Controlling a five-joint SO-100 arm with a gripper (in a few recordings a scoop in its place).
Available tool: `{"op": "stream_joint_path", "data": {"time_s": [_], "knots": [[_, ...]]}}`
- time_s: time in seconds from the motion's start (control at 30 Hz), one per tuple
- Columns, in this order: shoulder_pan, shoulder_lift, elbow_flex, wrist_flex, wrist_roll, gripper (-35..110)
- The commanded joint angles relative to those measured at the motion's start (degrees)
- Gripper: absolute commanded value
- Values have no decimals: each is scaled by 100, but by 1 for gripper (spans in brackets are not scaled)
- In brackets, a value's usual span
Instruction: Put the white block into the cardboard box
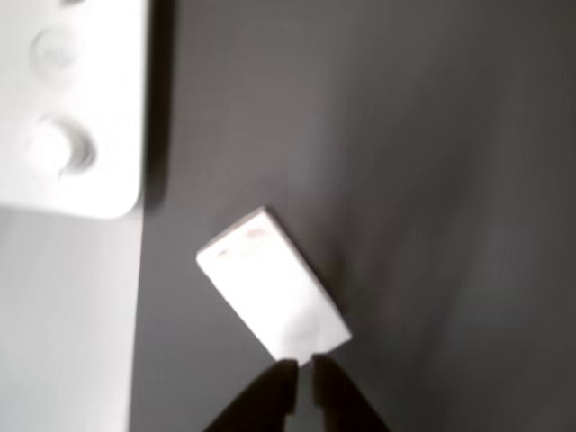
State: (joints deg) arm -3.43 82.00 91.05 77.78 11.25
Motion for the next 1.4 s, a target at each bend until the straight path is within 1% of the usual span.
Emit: {"op": "stream_joint_path", "data": {"time_s": [0.0,0.1,0.2,0.4,0.9,1.07,1.37], "knots": [[-26,26,-439,141,1239,-2],[-18,26,-439,308,1362,-2],[0,26,-448,431,2180,-2],[35,18,-466,439,2707,-2],[105,-44,-545,404,2936,0],[123,-44,-545,387,3120,9],[132,-44,-598,422,3322,18]]}}
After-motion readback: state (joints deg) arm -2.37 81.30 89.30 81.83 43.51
